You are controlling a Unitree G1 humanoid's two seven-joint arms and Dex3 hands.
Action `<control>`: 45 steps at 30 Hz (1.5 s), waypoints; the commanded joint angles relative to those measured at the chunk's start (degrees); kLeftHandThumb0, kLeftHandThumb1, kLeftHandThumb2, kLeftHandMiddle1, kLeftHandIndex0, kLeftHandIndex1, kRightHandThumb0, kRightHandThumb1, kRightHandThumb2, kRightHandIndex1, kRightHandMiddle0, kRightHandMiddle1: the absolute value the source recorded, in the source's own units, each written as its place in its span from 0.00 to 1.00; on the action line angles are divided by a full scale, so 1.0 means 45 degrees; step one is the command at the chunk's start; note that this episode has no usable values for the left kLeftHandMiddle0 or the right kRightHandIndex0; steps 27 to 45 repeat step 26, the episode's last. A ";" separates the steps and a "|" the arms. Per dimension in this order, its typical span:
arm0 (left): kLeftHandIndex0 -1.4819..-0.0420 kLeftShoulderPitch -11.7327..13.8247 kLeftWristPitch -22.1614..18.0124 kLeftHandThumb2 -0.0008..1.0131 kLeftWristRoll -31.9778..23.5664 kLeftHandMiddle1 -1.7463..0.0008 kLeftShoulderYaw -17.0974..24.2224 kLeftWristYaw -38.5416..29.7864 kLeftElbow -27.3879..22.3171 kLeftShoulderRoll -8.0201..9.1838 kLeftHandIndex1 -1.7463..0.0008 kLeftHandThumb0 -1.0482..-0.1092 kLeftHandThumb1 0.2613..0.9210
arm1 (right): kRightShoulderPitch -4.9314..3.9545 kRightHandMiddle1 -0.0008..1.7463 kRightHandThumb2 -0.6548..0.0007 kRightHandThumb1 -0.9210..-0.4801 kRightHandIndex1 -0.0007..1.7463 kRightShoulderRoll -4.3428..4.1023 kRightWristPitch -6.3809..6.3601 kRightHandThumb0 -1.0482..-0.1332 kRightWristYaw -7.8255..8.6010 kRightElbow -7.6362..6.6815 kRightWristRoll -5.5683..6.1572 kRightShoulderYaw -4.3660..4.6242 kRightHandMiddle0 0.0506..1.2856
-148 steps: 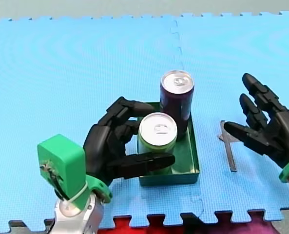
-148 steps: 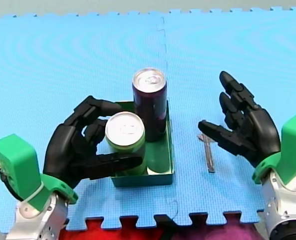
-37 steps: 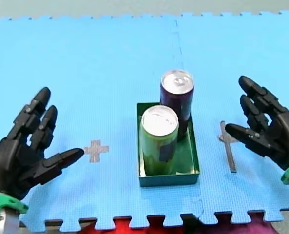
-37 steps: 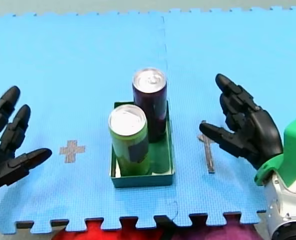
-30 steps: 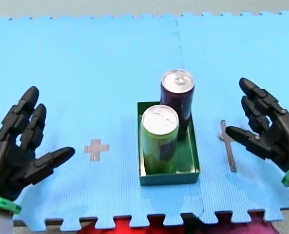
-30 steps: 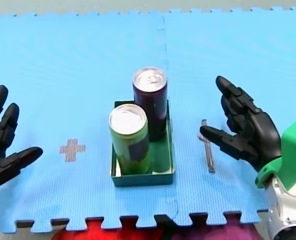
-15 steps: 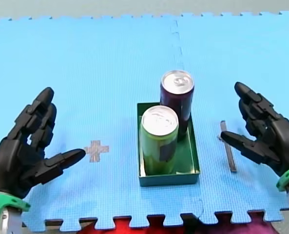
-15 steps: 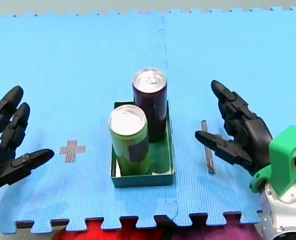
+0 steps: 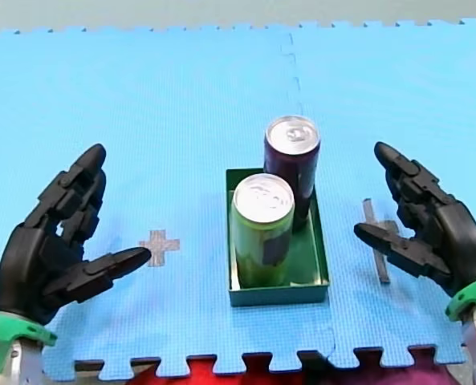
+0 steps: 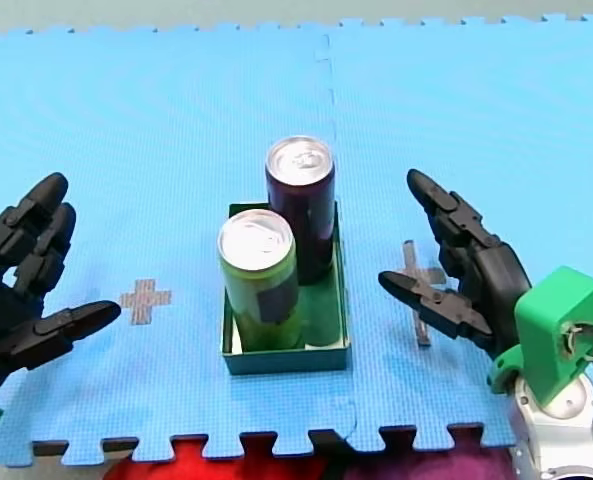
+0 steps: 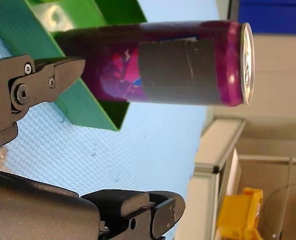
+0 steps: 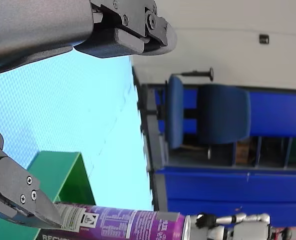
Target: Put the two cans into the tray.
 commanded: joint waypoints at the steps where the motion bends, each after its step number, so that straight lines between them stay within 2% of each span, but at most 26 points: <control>1: 0.78 -0.0085 -0.0158 0.01 0.0024 1.00 -0.0061 -0.0076 0.0064 -0.0008 1.00 0.30 0.59 | -0.0022 0.00 0.99 0.03 0.00 -0.0022 -0.0064 0.07 -0.0025 -0.0054 0.0024 0.0014 0.20; 14: 0.76 -0.0109 -0.0282 0.01 0.0094 1.00 -0.0143 -0.0132 0.0097 -0.0027 1.00 0.25 0.66 | -0.0002 0.00 0.99 0.00 0.00 -0.0026 0.0113 0.07 0.0023 -0.0255 0.0146 0.0060 0.20; 19: 0.76 -0.0064 -0.0328 0.01 0.0321 1.00 -0.0302 0.0078 0.0054 -0.0086 1.00 0.22 0.69 | 0.0012 0.00 0.99 0.00 0.00 0.0022 0.0222 0.07 0.0126 -0.0270 0.0278 0.0042 0.20; 26: 0.75 -0.0027 -0.0486 0.01 0.0660 1.00 -0.0479 0.0410 0.0008 -0.0023 1.00 0.19 0.73 | -0.0020 0.00 0.99 0.00 0.00 0.0026 0.0130 0.07 0.0154 -0.0195 0.0341 0.0011 0.20; 45: 0.75 -0.0027 -0.0486 0.01 0.0660 1.00 -0.0479 0.0410 0.0008 -0.0023 1.00 0.19 0.73 | -0.0020 0.00 0.99 0.00 0.00 0.0026 0.0130 0.07 0.0154 -0.0195 0.0341 0.0011 0.20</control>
